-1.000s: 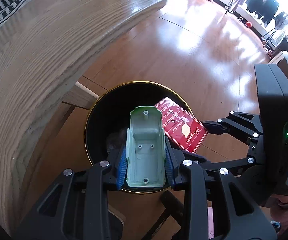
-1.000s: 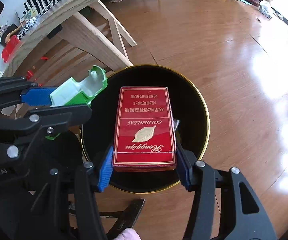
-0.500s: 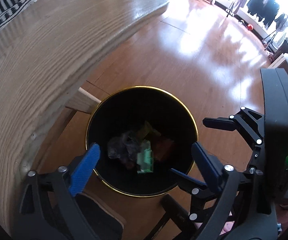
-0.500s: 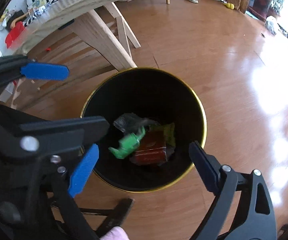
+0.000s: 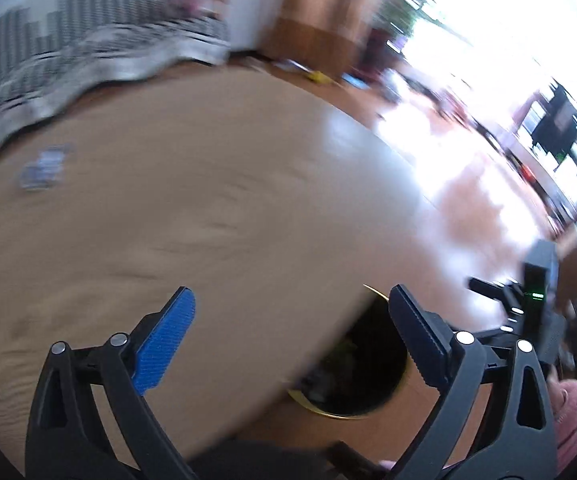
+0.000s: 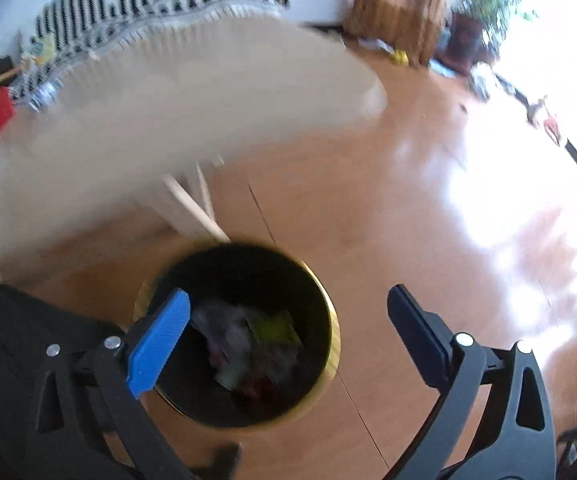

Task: Collect trash
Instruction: 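Return both tools to the table toward the white cup and blue wrapper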

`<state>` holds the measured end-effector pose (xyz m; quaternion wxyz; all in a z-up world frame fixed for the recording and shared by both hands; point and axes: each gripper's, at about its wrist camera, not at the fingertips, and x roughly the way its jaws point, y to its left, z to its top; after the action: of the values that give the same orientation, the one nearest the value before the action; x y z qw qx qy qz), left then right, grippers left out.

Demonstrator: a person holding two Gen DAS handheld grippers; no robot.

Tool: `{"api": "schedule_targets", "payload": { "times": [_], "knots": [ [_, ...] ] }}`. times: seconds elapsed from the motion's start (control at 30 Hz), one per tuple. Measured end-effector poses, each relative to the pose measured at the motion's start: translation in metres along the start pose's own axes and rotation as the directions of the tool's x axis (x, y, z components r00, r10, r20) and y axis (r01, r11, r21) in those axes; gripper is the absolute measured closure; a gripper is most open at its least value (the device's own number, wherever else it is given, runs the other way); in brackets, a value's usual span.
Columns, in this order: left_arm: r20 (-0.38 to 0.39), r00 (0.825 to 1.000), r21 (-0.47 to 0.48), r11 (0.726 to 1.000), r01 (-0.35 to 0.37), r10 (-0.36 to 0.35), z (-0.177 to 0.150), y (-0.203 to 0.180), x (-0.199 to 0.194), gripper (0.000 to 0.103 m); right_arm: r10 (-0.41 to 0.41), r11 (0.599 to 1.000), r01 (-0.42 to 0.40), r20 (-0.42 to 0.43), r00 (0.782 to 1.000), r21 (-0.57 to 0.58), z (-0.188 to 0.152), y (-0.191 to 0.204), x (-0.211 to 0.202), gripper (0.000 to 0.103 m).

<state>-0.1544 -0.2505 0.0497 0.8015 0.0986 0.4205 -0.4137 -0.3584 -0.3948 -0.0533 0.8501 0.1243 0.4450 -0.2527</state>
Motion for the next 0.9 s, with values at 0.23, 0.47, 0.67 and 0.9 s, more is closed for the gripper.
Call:
{"api": "schedule_targets", "payload": {
  "times": [0.23, 0.47, 0.67, 0.9],
  "knots": [
    [0.019, 0.958, -0.228, 0.934, -0.276, 0.288, -0.011, 0.176, -0.079, 0.007, 0.161, 0.975, -0.145, 0.084, 0.983, -0.168, 0.079, 0.123, -0.014, 0.007],
    [-0.023, 0.883, -0.484, 0.767, -0.42, 0.469, -0.03, 0.338, -0.144, 0.007, 0.3, 0.911, -0.264, 0.071, 0.951, -0.317, 0.134, 0.265, -0.015, 0.007],
    [-0.083, 0.868, -0.576, 0.687, -0.443, 0.49, -0.035, 0.428, -0.139, 0.007, 0.346, 0.896, -0.32, 0.03, 0.938, -0.309, 0.19, 0.364, 0.023, 0.007],
    [-0.15, 0.857, -0.562, 0.671, -0.484, 0.493, -0.02, 0.493, -0.09, 0.007, 0.314, 0.913, -0.32, -0.065, 0.947, -0.254, 0.252, 0.428, 0.111, 0.007]
  ]
}}
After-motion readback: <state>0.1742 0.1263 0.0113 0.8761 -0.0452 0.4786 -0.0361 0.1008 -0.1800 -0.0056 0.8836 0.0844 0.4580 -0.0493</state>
